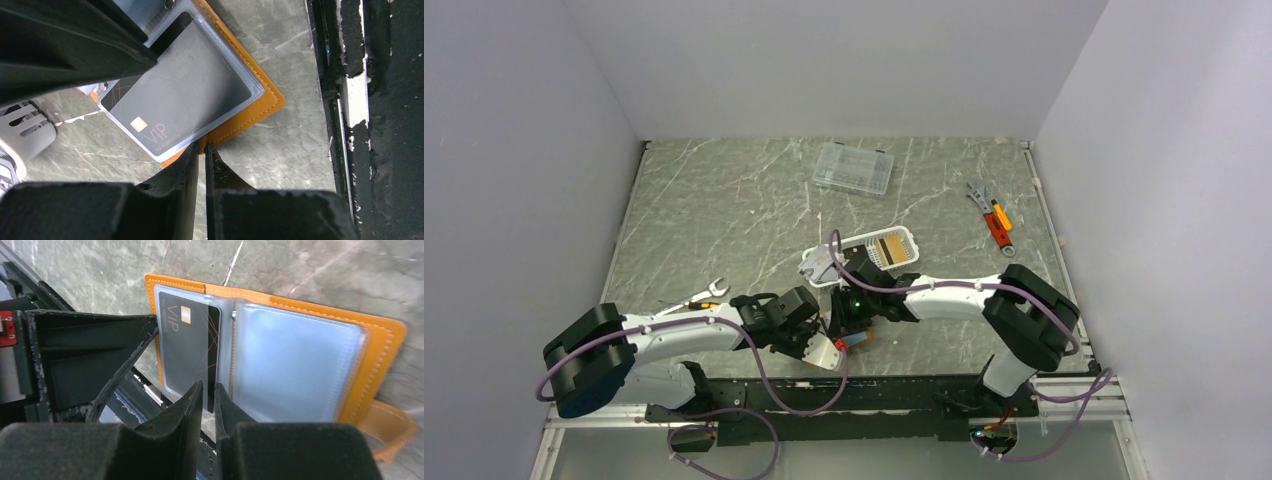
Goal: Put the credit cards into the card holder
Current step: Move the storage box to the center of the board.
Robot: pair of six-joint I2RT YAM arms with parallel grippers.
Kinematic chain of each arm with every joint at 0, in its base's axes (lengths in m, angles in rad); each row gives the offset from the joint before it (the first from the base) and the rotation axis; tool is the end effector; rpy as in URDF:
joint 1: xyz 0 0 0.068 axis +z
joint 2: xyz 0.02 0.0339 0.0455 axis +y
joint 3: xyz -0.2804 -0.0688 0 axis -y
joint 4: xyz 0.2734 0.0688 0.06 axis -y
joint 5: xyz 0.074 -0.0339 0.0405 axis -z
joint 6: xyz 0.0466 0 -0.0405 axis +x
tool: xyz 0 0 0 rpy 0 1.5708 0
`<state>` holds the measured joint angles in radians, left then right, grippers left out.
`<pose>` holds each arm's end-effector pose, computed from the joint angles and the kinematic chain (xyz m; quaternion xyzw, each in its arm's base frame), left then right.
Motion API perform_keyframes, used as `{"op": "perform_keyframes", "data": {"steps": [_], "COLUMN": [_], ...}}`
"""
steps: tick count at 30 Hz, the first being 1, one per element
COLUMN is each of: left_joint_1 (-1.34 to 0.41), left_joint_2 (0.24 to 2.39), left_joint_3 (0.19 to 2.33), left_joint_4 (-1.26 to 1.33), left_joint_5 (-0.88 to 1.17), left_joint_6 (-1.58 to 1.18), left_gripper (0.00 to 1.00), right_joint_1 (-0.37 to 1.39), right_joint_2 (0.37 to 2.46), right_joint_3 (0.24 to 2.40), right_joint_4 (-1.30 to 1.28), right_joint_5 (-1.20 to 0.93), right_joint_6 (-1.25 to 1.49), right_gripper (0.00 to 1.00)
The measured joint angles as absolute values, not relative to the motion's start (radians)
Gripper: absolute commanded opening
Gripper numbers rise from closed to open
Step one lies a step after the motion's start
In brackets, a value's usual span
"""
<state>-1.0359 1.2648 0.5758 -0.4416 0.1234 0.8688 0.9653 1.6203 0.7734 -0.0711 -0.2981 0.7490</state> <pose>0.1153 -0.2059 0.1446 0.8014 0.5537 -0.0781 0.2121 0.1777 0.2807 0.1343 -0.1484 0.9261 0.3318 0.1012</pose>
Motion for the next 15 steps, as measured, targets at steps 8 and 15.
{"op": "perform_keyframes", "data": {"steps": [8, 15], "left_joint_1": [-1.037, -1.037], "left_joint_2": [1.258, 1.258], "left_joint_3": [0.569, 0.569], "left_joint_4": [-0.434, -0.434], "left_joint_5": [0.117, 0.114], "left_joint_6": [0.869, 0.868], "left_gripper": [0.14, 0.14], "right_joint_1": [0.896, 0.949], "right_joint_2": [1.542, 1.645], "right_joint_3": [0.729, 0.759], "right_joint_4": [-0.077, -0.073], "right_joint_5": [-0.308, -0.324], "right_joint_6": [0.748, 0.748], "right_gripper": [0.0, 0.0]}}
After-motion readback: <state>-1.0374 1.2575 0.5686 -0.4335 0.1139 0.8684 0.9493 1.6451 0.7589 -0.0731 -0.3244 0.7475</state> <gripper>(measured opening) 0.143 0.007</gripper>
